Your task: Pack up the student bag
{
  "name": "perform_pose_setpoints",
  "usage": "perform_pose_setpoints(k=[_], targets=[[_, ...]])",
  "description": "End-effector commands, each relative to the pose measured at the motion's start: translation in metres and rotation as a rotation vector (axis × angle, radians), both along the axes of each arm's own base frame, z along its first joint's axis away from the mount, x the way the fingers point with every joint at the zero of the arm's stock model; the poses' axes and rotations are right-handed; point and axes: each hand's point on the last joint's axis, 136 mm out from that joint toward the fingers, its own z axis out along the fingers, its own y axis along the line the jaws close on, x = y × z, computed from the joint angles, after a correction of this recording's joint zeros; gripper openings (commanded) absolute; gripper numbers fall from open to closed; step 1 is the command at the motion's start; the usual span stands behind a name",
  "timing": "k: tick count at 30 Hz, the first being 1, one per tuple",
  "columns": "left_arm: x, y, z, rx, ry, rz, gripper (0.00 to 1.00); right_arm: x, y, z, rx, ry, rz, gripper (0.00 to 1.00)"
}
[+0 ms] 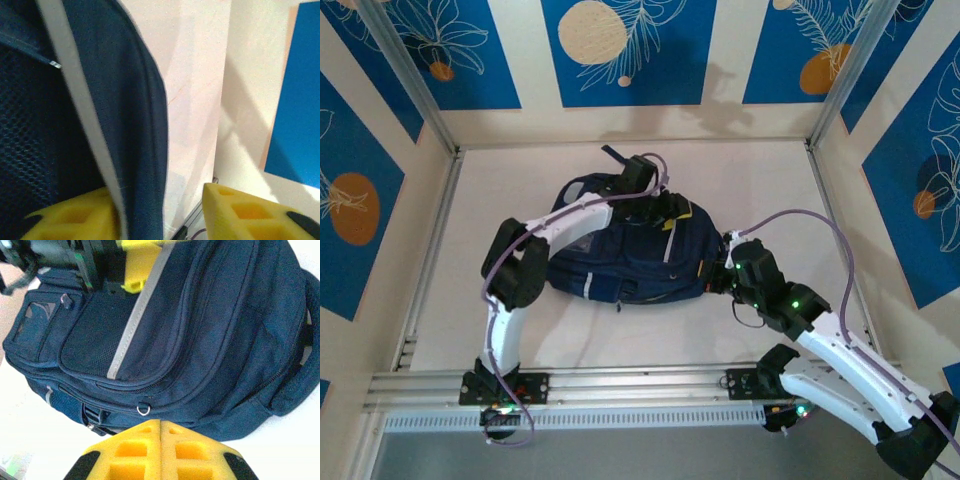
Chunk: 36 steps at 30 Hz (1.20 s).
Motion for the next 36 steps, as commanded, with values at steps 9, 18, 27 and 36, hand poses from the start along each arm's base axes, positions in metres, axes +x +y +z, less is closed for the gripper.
perform_pose_setpoints(k=[9, 18, 27, 36], targets=[[-0.043, 0.117, 0.040, 0.424, -0.326, 0.031, 0.62, -0.015, 0.008, -0.002, 0.044, 0.077, 0.024, 0.11], [-0.058, 0.136, -0.001, 0.490, -0.247, -0.008, 0.58, -0.017, 0.019, -0.006, 0.077, 0.104, 0.042, 0.11], [-0.059, 0.124, -0.024, 0.450, -0.200, -0.035, 0.48, -0.026, 0.014, -0.022, 0.071, 0.136, 0.035, 0.11], [-0.054, 0.148, -0.046, 0.608, -0.172, 0.025, 0.55, -0.028, 0.027, -0.021, 0.110, 0.147, 0.084, 0.11]])
